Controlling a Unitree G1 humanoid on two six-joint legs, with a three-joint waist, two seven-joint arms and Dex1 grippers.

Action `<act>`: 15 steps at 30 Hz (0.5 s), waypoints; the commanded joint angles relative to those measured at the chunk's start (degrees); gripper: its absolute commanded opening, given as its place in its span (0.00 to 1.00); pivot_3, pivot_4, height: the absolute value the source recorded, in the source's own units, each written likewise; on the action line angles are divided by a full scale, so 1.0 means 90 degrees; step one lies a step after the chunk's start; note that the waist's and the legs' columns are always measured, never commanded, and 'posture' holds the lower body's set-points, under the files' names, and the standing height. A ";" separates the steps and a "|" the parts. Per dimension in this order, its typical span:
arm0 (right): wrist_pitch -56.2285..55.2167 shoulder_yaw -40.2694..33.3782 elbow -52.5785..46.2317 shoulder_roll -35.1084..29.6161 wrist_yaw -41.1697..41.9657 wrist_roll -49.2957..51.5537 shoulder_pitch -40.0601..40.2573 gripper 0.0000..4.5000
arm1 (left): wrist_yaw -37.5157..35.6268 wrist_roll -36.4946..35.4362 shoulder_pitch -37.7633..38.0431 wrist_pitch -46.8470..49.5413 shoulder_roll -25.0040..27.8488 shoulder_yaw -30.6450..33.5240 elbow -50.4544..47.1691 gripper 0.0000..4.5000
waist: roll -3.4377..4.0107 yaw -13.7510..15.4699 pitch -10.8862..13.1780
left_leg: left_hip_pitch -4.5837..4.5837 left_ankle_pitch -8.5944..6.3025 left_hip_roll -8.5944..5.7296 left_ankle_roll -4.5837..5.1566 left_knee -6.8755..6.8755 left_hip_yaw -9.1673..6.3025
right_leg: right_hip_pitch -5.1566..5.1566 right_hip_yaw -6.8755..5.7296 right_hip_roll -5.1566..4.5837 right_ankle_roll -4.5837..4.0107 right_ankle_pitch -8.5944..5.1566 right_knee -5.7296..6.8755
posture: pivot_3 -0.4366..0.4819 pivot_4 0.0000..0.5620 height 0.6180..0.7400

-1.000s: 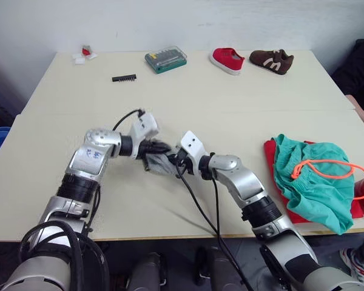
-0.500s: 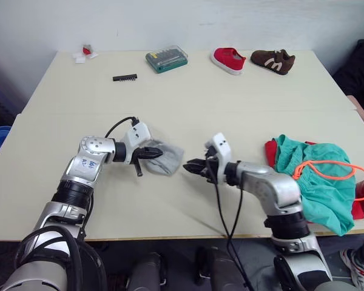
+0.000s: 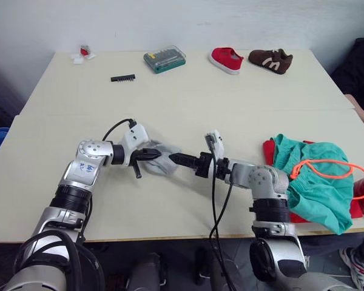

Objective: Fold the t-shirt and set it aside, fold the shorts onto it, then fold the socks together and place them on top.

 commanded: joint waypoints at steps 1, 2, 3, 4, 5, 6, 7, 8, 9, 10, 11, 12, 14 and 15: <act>-0.0315 0.0432 0.0570 0.0291 -0.0011 -0.0135 -0.0164 1.00 | 0.0049 0.0088 0.0117 0.0048 0.0082 0.0018 0.0091 0.00 | 0.0000 -0.0029 0.0000 | 0.0000 0.0005 0.0000 -0.0008 0.0000 0.0000 | 0.0000 0.0000 0.0000 0.0000 0.0000 0.0000 | 0.48 0.27 1.00; -0.0424 0.0474 0.0729 0.0342 -0.0015 -0.0173 -0.0218 1.00 | 0.0053 0.0084 0.0114 0.0052 0.0078 0.0028 0.0087 0.00 | 0.0000 -0.0048 0.0000 | 0.0002 0.0006 0.0000 -0.0008 -0.0001 0.0002 | 0.0000 0.0001 0.0000 0.0000 0.0000 0.0000 | 0.48 0.27 1.00; -0.0510 0.0509 0.0873 0.0361 -0.0028 -0.0215 -0.0265 1.00 | 0.0059 0.0083 0.0115 0.0059 0.0073 0.0033 0.0080 0.00 | 0.0000 -0.0058 0.0000 | 0.0005 0.0007 0.0000 -0.0009 -0.0002 0.0002 | 0.0000 0.0002 0.0000 0.0000 0.0000 0.0002 | 0.48 0.27 1.00; -0.0587 0.0517 0.1011 0.0371 -0.0042 -0.0243 -0.0307 1.00 | 0.0066 0.0087 0.0120 0.0057 0.0069 0.0033 0.0072 0.00 | 0.0000 -0.0062 0.0000 | 0.0007 0.0008 0.0000 -0.0009 -0.0006 0.0002 | 0.0000 0.0002 0.0000 0.0000 0.0000 0.0003 | 0.48 0.27 1.00; -0.0665 0.0525 0.1128 0.0380 -0.0053 -0.0270 -0.0340 0.90 | 0.0071 0.0091 0.0127 0.0055 0.0066 0.0034 0.0064 0.00 | 0.0000 -0.0062 0.0000 | 0.0009 0.0009 0.0000 -0.0009 -0.0010 0.0002 | 0.0000 0.0001 0.0000 0.0000 0.0000 0.0004 | 0.48 0.27 1.00; -0.0757 0.0510 0.1256 0.0397 -0.0090 -0.0293 -0.0382 0.86 | 0.0072 0.0089 0.0139 0.0057 0.0066 0.0036 0.0048 0.00 | 0.0000 -0.0069 0.0000 | 0.0010 0.0011 0.0000 -0.0012 -0.0011 0.0002 | 0.0000 0.0001 0.0000 0.0000 0.0000 0.0004 | 0.48 0.27 1.00; -0.0851 0.0462 0.1385 0.0422 -0.0133 -0.0294 -0.0424 0.79 | 0.0072 0.0086 0.0154 0.0061 0.0067 0.0040 0.0026 0.00 | 0.0000 -0.0077 0.0000 | 0.0010 0.0015 0.0000 -0.0019 -0.0011 0.0002 | 0.0000 0.0001 0.0000 0.0000 0.0000 0.0004 | 0.48 0.27 1.00; -0.0941 0.0429 0.1513 0.0434 -0.0156 -0.0303 -0.0470 0.72 | 0.0073 0.0082 0.0168 0.0070 0.0068 0.0047 0.0003 0.00 | 0.0000 -0.0082 0.0000 | 0.0010 0.0018 0.0000 -0.0023 -0.0012 0.0002 | 0.0000 0.0002 0.0000 0.0000 0.0000 0.0004 | 0.48 0.27 1.00; -0.1011 0.0405 0.1611 0.0442 -0.0181 -0.0305 -0.0505 0.63 | 0.0073 0.0079 0.0178 0.0076 0.0068 0.0051 -0.0012 0.00 | 0.0000 -0.0088 0.0000 | 0.0010 0.0018 0.0000 -0.0024 -0.0012 0.0002 | 0.0000 0.0002 0.0000 0.0000 0.0000 0.0004 | 0.48 0.27 1.00; -0.1074 0.0390 0.1682 0.0446 -0.0196 -0.0297 -0.0529 0.54 | 0.0074 0.0077 0.0186 0.0079 0.0068 0.0057 -0.0023 0.00 | 0.0000 -0.0093 0.0000 | 0.0010 0.0020 0.0000 -0.0026 -0.0013 0.0002 | 0.0000 0.0002 0.0000 0.0000 0.0000 0.0004 | 0.48 0.27 1.00; -0.1116 0.0387 0.1722 0.0447 -0.0197 -0.0282 -0.0542 0.47 | 0.0070 0.0073 0.0199 0.0082 0.0072 0.0062 -0.0039 0.00 | -0.0002 -0.0111 -0.0002 | 0.0010 0.0021 0.0001 -0.0027 -0.0015 0.0002 | 0.0000 0.0002 0.0001 0.0000 0.0000 0.0004 | 0.48 0.27 1.00; -0.1145 0.0398 0.1736 0.0441 -0.0185 -0.0272 -0.0550 0.39 | 0.0066 0.0070 0.0207 0.0087 0.0075 0.0065 -0.0051 0.00 | -0.0005 -0.0121 -0.0004 | 0.0015 0.0022 0.0001 -0.0028 -0.0018 0.0002 | 0.0001 0.0002 0.0000 0.0000 0.0000 0.0005 | 0.48 0.27 1.00; -0.1166 0.0446 0.1687 0.0420 -0.0144 -0.0269 -0.0541 0.24 | 0.0060 0.0065 0.0218 0.0087 0.0078 0.0069 -0.0062 0.00 | -0.0006 -0.0123 -0.0005 | 0.0027 0.0023 0.0001 -0.0029 -0.0019 0.0001 | 0.0011 0.0002 0.0001 0.0000 0.0000 0.0004 | 0.48 0.27 1.00; -0.1165 0.0465 0.1656 0.0409 -0.0132 -0.0264 -0.0534 0.18 | 0.0059 0.0063 0.0216 0.0085 0.0078 0.0072 -0.0060 0.00 | -0.0006 -0.0119 -0.0005 | 0.0040 0.0023 0.0001 -0.0028 -0.0021 0.0000 | 0.0026 0.0002 0.0000 0.0000 0.0000 0.0002 | 0.48 0.27 1.00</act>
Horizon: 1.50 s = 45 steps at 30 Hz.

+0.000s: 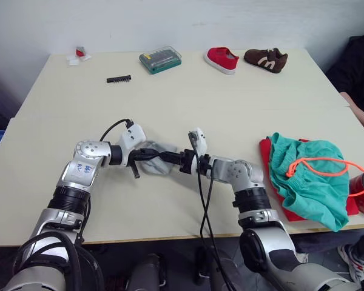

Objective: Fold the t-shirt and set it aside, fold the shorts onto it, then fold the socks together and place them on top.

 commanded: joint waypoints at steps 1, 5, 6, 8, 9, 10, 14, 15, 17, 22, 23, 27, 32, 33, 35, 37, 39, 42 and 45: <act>-0.0019 0.0103 0.0133 0.0029 -0.0042 -0.0057 0.0135 0.12 | 0.0002 0.0048 0.0120 0.0041 0.0035 -0.0024 -0.0021 0.00 | -0.0001 0.0008 -0.0001 | 0.0029 -0.0009 0.0001 0.0010 -0.0006 -0.0002 | 0.0029 -0.0001 0.0000 0.0000 0.0000 -0.0010 | 0.48 0.27 1.00; -0.0075 0.0378 -0.0242 -0.0173 0.0152 -0.0138 0.0273 0.00 | -0.0223 -0.0392 0.0109 0.0167 -0.0005 0.0269 -0.0173 0.09 | -0.0004 0.0018 -0.0003 | 0.0049 -0.0046 0.0002 0.0001 -0.0008 -0.0008 | 0.0050 0.0001 -0.0002 -0.0001 0.0000 -0.0017 | 0.48 0.27 1.00; 0.0025 0.0401 -0.0450 -0.0264 0.0241 -0.0058 0.0328 0.00 | -0.0316 -0.0564 0.0080 0.0166 0.0011 0.0420 -0.0180 0.12 | -0.0003 0.0019 -0.0002 | 0.0046 -0.0046 0.0002 0.0000 -0.0009 -0.0009 | 0.0047 0.0001 -0.0002 -0.0002 0.0000 -0.0017 | 0.48 0.27 1.00; 0.0261 0.0378 -0.0823 -0.0442 0.0310 0.0118 0.0410 0.00 | -0.0571 -0.1177 -0.0063 0.0532 0.0004 0.0894 -0.0214 0.24 | 0.0000 0.0031 0.0001 | 0.0033 -0.0044 0.0001 -0.0002 -0.0012 -0.0008 | 0.0032 0.0001 -0.0002 -0.0002 -0.0001 -0.0016 | 0.48 0.27 1.00; 0.0326 0.0391 -0.0978 -0.0519 0.0342 0.0161 0.0446 0.00 | -0.0705 -0.1478 -0.0136 0.0766 0.0008 0.1093 -0.0252 0.31 | 0.0000 0.0057 0.0001 | 0.0020 -0.0035 0.0001 -0.0009 -0.0011 -0.0009 | 0.0024 -0.0001 -0.0002 -0.0004 -0.0001 -0.0017 | 0.48 0.27 1.00; 0.0444 0.0380 -0.1209 -0.0629 0.0338 0.0220 0.0494 0.00 | -0.0925 -0.1841 -0.0223 0.1140 0.0083 0.1275 -0.0389 0.37 | 0.0000 0.0082 0.0001 | 0.0009 -0.0013 0.0001 -0.0007 -0.0009 -0.0010 | 0.0016 -0.0003 -0.0002 -0.0004 -0.0002 -0.0017 | 0.48 0.27 1.00; 0.1419 -0.0091 -0.2756 -0.1338 0.0208 0.0831 0.0805 0.00 | -0.1763 -0.2988 -0.0457 0.2585 0.0506 0.1404 -0.1409 0.66 | 0.0000 0.0161 0.0002 | -0.0076 -0.0010 -0.0012 0.0010 0.0008 -0.0017 | -0.0038 -0.0010 -0.0005 0.0000 0.0001 -0.0014 | 0.48 0.27 1.00; 0.1736 -0.0291 -0.3214 -0.1561 0.0178 0.1069 0.0904 0.00 | -0.1867 -0.3161 -0.0494 0.2750 0.0545 0.1361 -0.1649 0.71 | 0.0005 0.0184 0.0006 | -0.0084 -0.0007 -0.0019 0.0016 0.0006 -0.0017 | -0.0044 -0.0008 -0.0010 0.0003 0.0003 -0.0014 | 0.48 0.27 1.00; 0.2427 -0.0823 -0.4013 -0.1967 0.0085 0.1615 0.1052 0.00 | -0.1996 -0.3432 -0.0563 0.2993 0.0560 0.1292 -0.2002 0.85 | 0.0011 0.0192 0.0009 | -0.0098 -0.0011 -0.0031 0.0033 0.0007 -0.0023 | -0.0048 -0.0008 -0.0017 0.0006 0.0004 -0.0023 | 0.48 0.27 1.00; 0.3951 -0.3056 -0.5219 -0.3437 0.0035 0.3058 0.1296 0.00 | -0.2032 -0.3854 -0.0699 0.3280 0.0316 0.1091 -0.2581 0.99 | 0.0018 0.0196 0.0016 | -0.0096 -0.0019 -0.0034 0.0045 0.0000 -0.0018 | -0.0044 -0.0005 -0.0013 0.0017 0.0004 -0.0040 | 0.48 0.27 1.00; 0.4013 -0.3520 -0.5211 -0.3866 -0.0007 0.3328 0.1443 0.00 | -0.2039 -0.3910 -0.0703 0.3298 0.0278 0.1053 -0.2662 0.99 | 0.0018 0.0204 0.0016 | -0.0096 -0.0019 -0.0033 0.0045 0.0000 -0.0018 | -0.0044 -0.0006 -0.0011 0.0018 0.0003 -0.0041 | 0.48 0.27 1.00; 0.4035 -0.5461 -0.4382 -0.5209 -0.0515 0.4000 0.2144 0.00 | -0.1949 -0.3927 -0.0680 0.3199 0.0101 0.0939 -0.2765 0.99 | 0.0021 0.0340 0.0028 | -0.0093 -0.0019 -0.0033 0.0045 -0.0002 -0.0013 | -0.0044 -0.0005 -0.0009 0.0020 0.0002 -0.0063 | 0.48 0.27 1.00; 0.4035 -0.6823 -0.3768 -0.5593 -0.1275 0.4229 0.2906 0.00 | -0.1942 -0.3795 -0.0571 0.3013 0.0102 0.0856 -0.2694 0.99 | 0.0015 0.0320 0.0032 | -0.0068 -0.0020 -0.0028 0.0058 -0.0004 0.0001 | -0.0039 0.0009 -0.0004 0.0014 0.0005 -0.0048 | 0.48 0.27 1.00; 0.4035 -0.6989 -0.3682 -0.5508 -0.1419 0.4193 0.3007 0.00 | -0.1942 -0.3769 -0.0570 0.2972 0.0106 0.0831 -0.2676 0.99 | 0.0015 0.0323 0.0032 | -0.0066 -0.0016 -0.0026 0.0062 -0.0005 0.0004 | -0.0039 0.0011 -0.0002 0.0008 0.0009 -0.0045 | 0.48 0.27 1.00; 0.3995 -0.7013 -0.3668 -0.5242 -0.1588 0.4062 0.3271 0.00 | -0.1912 -0.3738 -0.0616 0.2915 0.0079 0.0786 -0.2619 0.99 | 0.0015 0.0337 0.0032 | -0.0064 -0.0008 -0.0025 0.0063 -0.0005 0.0001 | -0.0040 0.0011 -0.0002 0.0005 0.0010 -0.0038 | 0.48 0.27 1.00; 0.3840 -0.6811 -0.3701 -0.5002 -0.1713 0.3908 0.3513 0.00 | -0.1857 -0.3721 -0.0673 0.2875 0.0026 0.0764 -0.2556 0.99 | 0.0015 0.0336 0.0032 | -0.0063 -0.0006 -0.0022 0.0063 -0.0005 -0.0004 | -0.0039 0.0011 0.0000 0.0005 0.0011 -0.0036 | 0.48 0.27 1.00; 0.3501 -0.6484 -0.3652 -0.4803 -0.1844 0.3569 0.3753 0.00 | -0.1789 -0.3632 -0.0724 0.2763 -0.0025 0.0716 -0.2477 0.99 | 0.0019 0.0336 0.0034 | -0.0066 -0.0006 -0.0023 0.0063 -0.0004 -0.0002 | -0.0041 0.0014 0.0000 0.0005 0.0011 -0.0036 | 0.48 0.27 1.00; 0.2874 -0.6281 -0.3381 -0.4628 -0.2025 0.3006 0.4071 0.00 | -0.1743 -0.3543 -0.0777 0.2676 -0.0039 0.0674 -0.2410 0.99 | 0.0022 0.0346 0.0036 | -0.0067 -0.0005 -0.0027 0.0061 -0.0005 0.0003 | -0.0043 0.0021 0.0000 0.0006 0.0010 -0.0035 | 0.48 0.27 1.00; 0.2361 -0.6162 -0.3342 -0.4572 -0.1790 0.2811 0.4492 0.00 | -0.1742 -0.3508 -0.0822 0.2641 -0.0007 0.0683 -0.2343 0.99 | 0.0022 0.0366 0.0036 | -0.0068 0.0010 -0.0030 0.0035 -0.0008 0.0002 | -0.0044 0.0020 0.0001 0.0013 0.0006 -0.0036 | 0.48 0.27 1.00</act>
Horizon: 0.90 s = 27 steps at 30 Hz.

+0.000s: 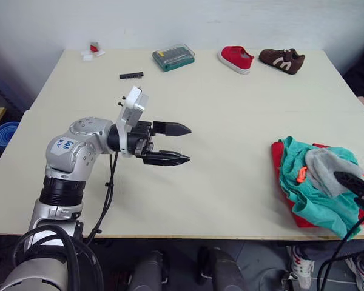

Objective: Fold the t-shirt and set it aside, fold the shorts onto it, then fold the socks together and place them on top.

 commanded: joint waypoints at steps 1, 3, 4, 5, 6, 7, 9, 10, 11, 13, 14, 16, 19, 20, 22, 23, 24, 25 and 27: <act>-0.0758 -0.0006 -0.0133 0.0090 0.0245 -0.0238 0.0436 0.00 | -0.0002 0.0060 -0.0196 -0.0159 0.0070 0.0030 -0.0020 0.99 | 0.0000 0.0020 0.0000 | -0.0001 0.0000 -0.0001 0.0000 0.0000 0.0000 | 0.0000 0.0000 0.0000 0.0001 -0.0001 -0.0001 | 0.48 0.27 1.00; -0.1098 0.0191 -0.0302 0.0097 0.0355 -0.0425 0.0722 0.00 | -0.0015 0.0111 -0.0211 -0.0208 0.0089 0.0025 0.0050 0.99 | 0.0000 0.0041 0.0000 | -0.0002 -0.0001 -0.0001 0.0001 0.0001 -0.0001 | 0.0000 0.0001 0.0000 0.0002 -0.0001 -0.0003 | 0.48 0.27 1.00; -0.1168 0.0201 -0.0316 0.0121 0.0409 -0.0374 0.0789 0.07 | -0.0028 0.0129 -0.0223 -0.0233 0.0089 0.0020 0.0087 1.00 | 0.0000 0.0051 0.0000 | -0.0002 -0.0002 -0.0002 0.0003 0.0002 -0.0001 | 0.0001 0.0002 0.0001 0.0003 -0.0002 -0.0004 | 0.48 0.27 1.00; -0.1245 0.0212 -0.0355 0.0121 0.0464 -0.0357 0.0882 0.15 | -0.0033 0.0147 -0.0245 -0.0256 0.0084 0.0012 0.0132 1.00 | 0.0000 0.0061 0.0000 | -0.0002 -0.0003 -0.0002 0.0004 0.0003 -0.0001 | 0.0001 0.0003 0.0000 0.0004 -0.0001 -0.0003 | 0.48 0.27 1.00; -0.1266 0.0136 -0.0390 0.0133 0.0506 -0.0264 0.0967 0.20 | -0.0042 0.0163 -0.0274 -0.0279 0.0077 0.0002 0.0185 1.00 | 0.0000 0.0075 0.0000 | -0.0001 -0.0003 -0.0002 0.0005 0.0003 -0.0001 | 0.0001 0.0005 0.0000 0.0004 -0.0001 -0.0002 | 0.48 0.27 1.00; -0.1285 0.0061 -0.0428 0.0125 0.0554 -0.0186 0.1076 0.27 | -0.0051 0.0185 -0.0306 -0.0306 0.0068 -0.0012 0.0246 1.00 | 0.0000 0.0090 0.0000 | -0.0001 -0.0013 -0.0002 0.0021 0.0004 -0.0001 | 0.0001 0.0007 0.0000 0.0005 -0.0001 -0.0002 | 0.48 0.27 1.00; -0.1302 -0.0081 -0.0528 0.0079 0.0682 -0.0070 0.1347 0.42 | -0.0075 0.0225 -0.0358 -0.0359 0.0047 -0.0036 0.0351 1.00 | 0.0000 0.0120 0.0000 | -0.0001 -0.0019 -0.0002 0.0032 0.0003 -0.0003 | 0.0001 0.0007 0.0001 0.0005 0.0000 -0.0002 | 0.48 0.27 1.00; -0.1314 -0.0182 -0.0590 0.0031 0.0781 -0.0021 0.1538 0.51 | -0.0091 0.0245 -0.0383 -0.0386 0.0034 -0.0050 0.0411 1.00 | 0.0000 0.0126 0.0000 | -0.0001 -0.0019 -0.0002 0.0031 0.0002 -0.0003 | 0.0001 0.0007 0.0001 0.0005 -0.0001 -0.0003 | 0.48 0.27 1.00; -0.1316 -0.0299 -0.0657 -0.0025 0.0883 0.0039 0.1734 0.57 | -0.0111 0.0266 -0.0404 -0.0418 0.0023 -0.0063 0.0471 1.00 | 0.0002 0.0129 0.0000 | 0.0000 -0.0019 -0.0001 0.0031 0.0000 -0.0003 | 0.0001 0.0007 0.0001 0.0005 0.0000 -0.0003 | 0.48 0.27 1.00; -0.1400 -0.0569 -0.0893 -0.0258 0.1395 0.0064 0.2426 0.73 | -0.0162 0.0324 -0.0446 -0.0481 0.0002 -0.0096 0.0641 1.00 | 0.0011 0.0154 0.0005 | 0.0000 -0.0020 -0.0001 0.0031 -0.0001 -0.0003 | 0.0000 0.0007 0.0001 0.0005 -0.0001 -0.0005 | 0.48 0.27 1.00; -0.1635 -0.0631 -0.1084 -0.0383 0.1812 -0.0082 0.2897 0.82 | -0.0195 0.0355 -0.0457 -0.0517 0.0000 -0.0111 0.0718 1.00 | 0.0015 0.0165 0.0006 | -0.0004 -0.0021 -0.0003 0.0034 -0.0002 -0.0005 | 0.0000 0.0006 0.0001 0.0007 -0.0002 -0.0007 | 0.48 0.27 1.00; -0.2722 -0.0639 -0.1565 -0.0601 0.2999 -0.0863 0.4126 0.97 | -0.0272 0.0380 -0.0472 -0.0522 0.0029 -0.0128 0.0856 1.00 | 0.0018 0.0183 0.0006 | -0.0005 -0.0025 -0.0006 0.0040 0.0000 -0.0005 | 0.0001 0.0005 0.0001 0.0010 -0.0003 -0.0012 | 0.48 0.27 1.00; -0.4051 -0.0962 -0.1769 -0.0747 0.4504 -0.1571 0.5572 0.99 | -0.0468 0.0306 -0.0443 -0.0358 0.0178 -0.0107 0.0923 1.00 | 0.0003 0.0175 0.0012 | -0.0002 -0.0037 -0.0008 0.0040 -0.0003 -0.0010 | 0.0007 0.0001 0.0009 0.0033 -0.0017 -0.0023 | 0.48 0.27 1.00; -0.4350 -0.1223 -0.1636 -0.0805 0.4959 -0.1602 0.5835 0.99 | -0.0581 0.0208 -0.0403 -0.0233 0.0276 -0.0076 0.0875 1.00 | 0.0000 0.0143 0.0014 | 0.0000 -0.0039 -0.0003 0.0037 0.0001 -0.0012 | 0.0014 -0.0002 0.0013 0.0040 -0.0020 -0.0030 | 0.48 0.27 1.00; -0.4679 -0.1849 -0.1187 -0.1067 0.5777 -0.1529 0.6247 0.99 | -0.0761 0.0025 -0.0278 0.0019 0.0500 0.0043 0.0729 1.00 | -0.0005 0.0080 0.0017 | 0.0001 -0.0047 0.0000 0.0041 0.0004 -0.0005 | 0.0017 0.0003 0.0013 0.0042 -0.0019 -0.0038 | 0.48 0.27 1.00; -0.4730 -0.2051 -0.0993 -0.1196 0.6033 -0.1496 0.6374 0.99 | -0.0795 -0.0025 -0.0235 0.0095 0.0578 0.0086 0.0686 1.00 | -0.0005 0.0057 0.0017 | 0.0007 -0.0051 0.0002 0.0038 0.0004 -0.0002 | 0.0022 0.0006 0.0013 0.0041 -0.0018 -0.0043 | 0.48 0.27 1.00; -0.4756 -0.2345 -0.0725 -0.1390 0.6402 -0.1440 0.6547 0.99 | -0.0823 -0.0098 -0.0147 0.0188 0.0727 0.0182 0.0578 1.00 | -0.0007 0.0034 0.0018 | 0.0009 -0.0056 0.0004 0.0035 0.0006 0.0001 | 0.0023 0.0008 0.0012 0.0039 -0.0016 -0.0043 | 0.48 0.27 1.00; -0.4775 -0.2527 -0.0538 -0.1524 0.6658 -0.1412 0.6658 0.99 | -0.0835 -0.0148 -0.0090 0.0248 0.0827 0.0242 0.0506 1.00 | -0.0008 0.0021 0.0019 | 0.0018 -0.0068 0.0005 0.0017 0.0005 -0.0001 | 0.0031 0.0009 0.0010 0.0026 -0.0009 -0.0044 | 0.48 0.27 1.00; -0.4713 -0.2767 -0.0201 -0.1789 0.7007 -0.1354 0.6750 0.99 | -0.0773 -0.0269 0.0002 0.0419 0.1020 0.0416 0.0386 1.00 | -0.0014 0.0021 0.0022 | 0.0021 -0.0071 0.0011 0.0012 0.0005 -0.0010 | 0.0037 0.0003 0.0011 0.0018 -0.0009 -0.0046 | 0.48 0.27 1.00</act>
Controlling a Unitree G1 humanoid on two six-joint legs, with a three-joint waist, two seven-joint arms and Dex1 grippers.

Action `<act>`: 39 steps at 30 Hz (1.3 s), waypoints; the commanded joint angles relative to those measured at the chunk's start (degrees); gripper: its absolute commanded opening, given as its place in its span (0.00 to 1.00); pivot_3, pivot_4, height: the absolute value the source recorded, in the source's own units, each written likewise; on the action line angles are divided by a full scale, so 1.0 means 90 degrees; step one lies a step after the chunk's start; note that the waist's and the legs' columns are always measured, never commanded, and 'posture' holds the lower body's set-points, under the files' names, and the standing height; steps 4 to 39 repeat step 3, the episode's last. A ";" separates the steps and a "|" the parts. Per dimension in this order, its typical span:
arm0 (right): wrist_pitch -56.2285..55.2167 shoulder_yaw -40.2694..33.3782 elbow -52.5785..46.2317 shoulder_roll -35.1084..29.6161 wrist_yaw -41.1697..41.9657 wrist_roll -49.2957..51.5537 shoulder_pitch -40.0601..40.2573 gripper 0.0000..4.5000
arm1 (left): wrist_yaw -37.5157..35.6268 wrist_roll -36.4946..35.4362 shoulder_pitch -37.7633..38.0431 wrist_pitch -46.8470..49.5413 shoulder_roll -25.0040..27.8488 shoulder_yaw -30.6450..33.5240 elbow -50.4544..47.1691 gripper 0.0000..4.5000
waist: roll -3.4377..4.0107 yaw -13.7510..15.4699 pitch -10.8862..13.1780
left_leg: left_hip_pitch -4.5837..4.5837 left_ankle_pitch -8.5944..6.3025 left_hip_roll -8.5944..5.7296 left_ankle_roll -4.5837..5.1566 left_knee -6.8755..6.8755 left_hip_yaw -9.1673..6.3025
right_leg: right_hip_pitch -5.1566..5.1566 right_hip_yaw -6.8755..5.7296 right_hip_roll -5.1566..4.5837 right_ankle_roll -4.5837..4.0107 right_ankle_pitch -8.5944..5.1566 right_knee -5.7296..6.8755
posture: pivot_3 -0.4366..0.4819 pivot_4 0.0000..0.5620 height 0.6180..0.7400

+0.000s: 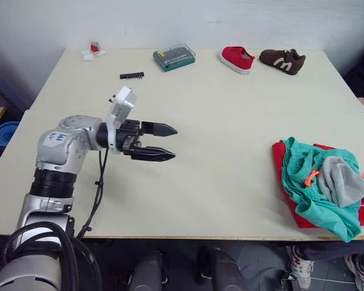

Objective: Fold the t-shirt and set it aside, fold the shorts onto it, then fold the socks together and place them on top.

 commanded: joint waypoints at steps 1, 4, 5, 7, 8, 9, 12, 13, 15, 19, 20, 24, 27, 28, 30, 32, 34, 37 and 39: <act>-0.0030 -0.0551 0.0504 -0.0348 0.0657 0.0181 0.0079 0.99 | 0.0035 -0.0357 0.0091 0.0330 0.0336 0.0492 -0.0368 1.00 | -0.0007 0.0019 0.0004 | 0.0001 0.0000 0.0003 -0.0001 0.0000 -0.0006 | 0.0002 -0.0004 0.0000 -0.0005 -0.0001 0.0000 | 0.48 0.27 1.00; -0.0031 -0.0520 0.0637 -0.0557 0.0735 0.0188 -0.0098 0.99 | 0.0199 -0.0498 0.0257 0.0498 0.0505 0.0779 -0.0523 1.00 | -0.0013 0.0027 0.0007 | 0.0000 -0.0001 0.0007 -0.0004 0.0002 -0.0019 | 0.0006 -0.0016 0.0000 -0.0012 -0.0002 -0.0002 | 0.48 0.27 1.00; -0.0031 -0.0520 0.0637 -0.0557 0.0735 0.0188 -0.0098 0.99 | 0.0199 -0.0498 0.0257 0.0498 0.0505 0.0779 -0.0523 1.00 | -0.0013 0.0027 0.0007 | 0.0000 -0.0001 0.0007 -0.0004 0.0002 -0.0019 | 0.0006 -0.0016 0.0000 -0.0012 -0.0002 -0.0002 | 0.48 0.27 1.00; -0.0031 -0.0520 0.0637 -0.0557 0.0735 0.0188 -0.0098 0.99 | 0.0199 -0.0498 0.0257 0.0498 0.0505 0.0779 -0.0523 1.00 | -0.0013 0.0027 0.0007 | 0.0000 -0.0001 0.0007 -0.0004 0.0002 -0.0019 | 0.0006 -0.0016 0.0000 -0.0012 -0.0002 -0.0002 | 0.48 0.27 1.00; -0.0031 -0.0520 0.0637 -0.0557 0.0735 0.0188 -0.0098 0.99 | 0.0199 -0.0498 0.0257 0.0498 0.0505 0.0779 -0.0523 1.00 | -0.0013 0.0027 0.0007 | 0.0000 -0.0001 0.0007 -0.0004 0.0002 -0.0019 | 0.0006 -0.0016 0.0000 -0.0012 -0.0002 -0.0002 | 0.48 0.27 1.00; -0.0031 -0.0520 0.0637 -0.0557 0.0735 0.0188 -0.0098 0.99 | 0.0199 -0.0498 0.0257 0.0498 0.0505 0.0779 -0.0523 1.00 | -0.0013 0.0027 0.0007 | 0.0000 -0.0001 0.0007 -0.0004 0.0002 -0.0019 | 0.0006 -0.0016 0.0000 -0.0012 -0.0002 -0.0002 | 0.48 0.27 1.00; -0.0031 -0.0520 0.0637 -0.0557 0.0735 0.0188 -0.0098 0.99 | 0.0199 -0.0498 0.0257 0.0498 0.0505 0.0779 -0.0523 1.00 | -0.0013 0.0027 0.0007 | 0.0000 -0.0001 0.0007 -0.0004 0.0002 -0.0019 | 0.0006 -0.0016 0.0000 -0.0012 -0.0002 -0.0002 | 0.48 0.27 1.00; -0.0031 -0.0520 0.0637 -0.0557 0.0735 0.0188 -0.0098 0.99 | 0.0199 -0.0498 0.0257 0.0498 0.0505 0.0779 -0.0523 1.00 | -0.0013 0.0027 0.0007 | 0.0000 -0.0001 0.0007 -0.0004 0.0002 -0.0019 | 0.0006 -0.0016 0.0000 -0.0012 -0.0002 -0.0002 | 0.48 0.27 1.00; -0.0031 -0.0520 0.0637 -0.0557 0.0735 0.0188 -0.0098 0.99 | 0.0199 -0.0498 0.0257 0.0498 0.0505 0.0779 -0.0523 1.00 | -0.0013 0.0027 0.0007 | 0.0000 -0.0001 0.0007 -0.0004 0.0002 -0.0019 | 0.0006 -0.0016 0.0000 -0.0012 -0.0002 -0.0002 | 0.48 0.27 1.00; -0.0031 -0.0520 0.0637 -0.0557 0.0735 0.0188 -0.0098 0.99 | 0.0199 -0.0498 0.0257 0.0498 0.0505 0.0779 -0.0523 1.00 | -0.0013 0.0027 0.0007 | 0.0000 -0.0001 0.0007 -0.0004 0.0002 -0.0019 | 0.0006 -0.0016 0.0000 -0.0012 -0.0002 -0.0002 | 0.48 0.27 1.00; -0.0031 -0.0520 0.0637 -0.0557 0.0735 0.0188 -0.0098 0.99 | 0.0199 -0.0498 0.0257 0.0498 0.0505 0.0779 -0.0523 1.00 | -0.0013 0.0027 0.0007 | 0.0000 -0.0001 0.0007 -0.0004 0.0002 -0.0019 | 0.0006 -0.0016 0.0000 -0.0012 -0.0002 -0.0002 | 0.48 0.27 1.00; -0.0031 -0.0520 0.0637 -0.0557 0.0735 0.0188 -0.0098 0.99 | 0.0199 -0.0498 0.0257 0.0498 0.0505 0.0779 -0.0523 1.00 | -0.0013 0.0027 0.0007 | 0.0000 -0.0001 0.0007 -0.0004 0.0002 -0.0019 | 0.0006 -0.0016 0.0000 -0.0012 -0.0002 -0.0002 | 0.48 0.27 1.00; -0.0031 -0.0520 0.0637 -0.0557 0.0735 0.0188 -0.0098 0.99 | 0.0199 -0.0498 0.0257 0.0498 0.0505 0.0779 -0.0523 1.00 | -0.0013 0.0027 0.0007 | 0.0000 -0.0001 0.0007 -0.0004 0.0002 -0.0019 | 0.0006 -0.0016 0.0000 -0.0012 -0.0002 -0.0002 | 0.48 0.27 1.00; -0.0031 -0.0520 0.0637 -0.0557 0.0735 0.0188 -0.0098 0.99 | 0.0199 -0.0498 0.0257 0.0498 0.0505 0.0779 -0.0523 1.00 | -0.0013 0.0027 0.0007 | 0.0000 -0.0001 0.0007 -0.0004 0.0002 -0.0019 | 0.0006 -0.0016 0.0000 -0.0012 -0.0002 -0.0002 | 0.48 0.27 1.00; -0.0031 -0.0520 0.0637 -0.0557 0.0735 0.0188 -0.0098 0.99 | 0.0199 -0.0498 0.0257 0.0498 0.0505 0.0779 -0.0523 1.00 | -0.0013 0.0027 0.0007 | 0.0000 -0.0001 0.0007 -0.0004 0.0002 -0.0019 | 0.0006 -0.0016 0.0000 -0.0012 -0.0002 -0.0002 | 0.48 0.27 1.00; -0.0031 -0.0520 0.0637 -0.0557 0.0735 0.0188 -0.0098 0.99 | 0.0199 -0.0498 0.0257 0.0498 0.0505 0.0779 -0.0523 1.00 | -0.0013 0.0027 0.0007 | 0.0000 -0.0001 0.0007 -0.0004 0.0002 -0.0019 | 0.0006 -0.0016 0.0000 -0.0012 -0.0002 -0.0002 | 0.48 0.27 1.00; -0.0031 -0.0520 0.0637 -0.0557 0.0735 0.0188 -0.0098 0.99 | 0.0199 -0.0498 0.0257 0.0498 0.0505 0.0779 -0.0523 1.00 | -0.0013 0.0027 0.0007 | 0.0000 -0.0001 0.0007 -0.0004 0.0002 -0.0019 | 0.0006 -0.0016 0.0000 -0.0012 -0.0002 -0.0002 | 0.48 0.27 1.00; -0.0031 -0.0520 0.0637 -0.0557 0.0735 0.0188 -0.0098 0.99 | 0.0199 -0.0498 0.0257 0.0498 0.0505 0.0779 -0.0523 1.00 | -0.0013 0.0027 0.0007 | 0.0000 -0.0001 0.0007 -0.0004 0.0002 -0.0019 | 0.0006 -0.0016 0.0000 -0.0012 -0.0002 -0.0002 | 0.48 0.27 1.00; -0.0031 -0.0520 0.0637 -0.0557 0.0735 0.0188 -0.0098 0.99 | 0.0199 -0.0498 0.0257 0.0498 0.0505 0.0779 -0.0523 1.00 | -0.0013 0.0027 0.0007 | 0.0000 -0.0001 0.0007 -0.0004 0.0002 -0.0019 | 0.0006 -0.0016 0.0000 -0.0012 -0.0002 -0.0002 | 0.48 0.27 1.00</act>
